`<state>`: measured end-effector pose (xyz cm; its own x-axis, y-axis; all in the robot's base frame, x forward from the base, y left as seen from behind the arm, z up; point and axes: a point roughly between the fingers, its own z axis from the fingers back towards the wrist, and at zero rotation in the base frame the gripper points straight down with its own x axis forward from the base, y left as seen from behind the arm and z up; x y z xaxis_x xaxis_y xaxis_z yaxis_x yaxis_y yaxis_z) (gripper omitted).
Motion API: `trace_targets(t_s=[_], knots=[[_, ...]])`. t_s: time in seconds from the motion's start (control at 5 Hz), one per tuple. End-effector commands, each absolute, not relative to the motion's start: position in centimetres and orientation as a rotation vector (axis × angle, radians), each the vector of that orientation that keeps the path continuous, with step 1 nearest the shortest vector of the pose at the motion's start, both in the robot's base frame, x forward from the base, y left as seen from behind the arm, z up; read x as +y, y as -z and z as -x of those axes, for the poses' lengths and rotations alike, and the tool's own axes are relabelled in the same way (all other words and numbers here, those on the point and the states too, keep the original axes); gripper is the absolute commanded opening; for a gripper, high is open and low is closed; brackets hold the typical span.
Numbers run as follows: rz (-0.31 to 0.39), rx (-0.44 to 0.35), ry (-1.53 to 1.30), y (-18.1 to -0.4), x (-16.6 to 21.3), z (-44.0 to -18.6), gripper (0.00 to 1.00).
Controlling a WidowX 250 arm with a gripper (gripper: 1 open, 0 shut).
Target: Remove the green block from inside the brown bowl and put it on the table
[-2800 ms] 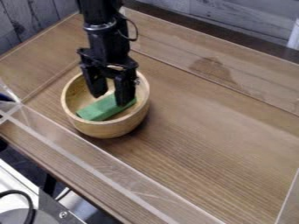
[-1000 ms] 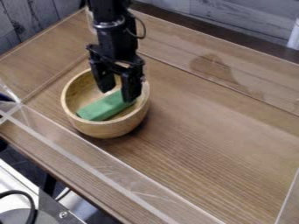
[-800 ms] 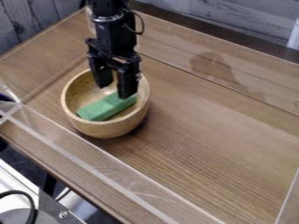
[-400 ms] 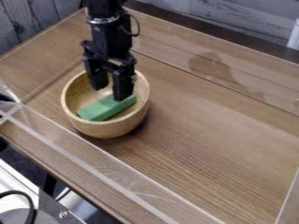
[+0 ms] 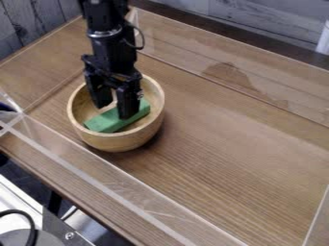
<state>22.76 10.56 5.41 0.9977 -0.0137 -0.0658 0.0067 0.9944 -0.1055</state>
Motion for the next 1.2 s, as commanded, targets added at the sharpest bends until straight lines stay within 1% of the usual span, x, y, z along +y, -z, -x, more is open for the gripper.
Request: trace_targets(t_s=[0.0,0.2,0.4,0.6,1.0], knots=[[0.106,0.012,-0.009,-5.4,11.2,-23.1,1.00],[0.123,-0.008,-0.029,-4.6,11.5,-23.0,1.00],[0.126,-0.014,-0.027,-3.9,11.1,-22.9,0.00],[0.133,-0.016,-0.030,-3.6,10.7,-22.7,0.00],[0.089,-0.019,-0.061,-2.7,10.2,-23.1,0.00]])
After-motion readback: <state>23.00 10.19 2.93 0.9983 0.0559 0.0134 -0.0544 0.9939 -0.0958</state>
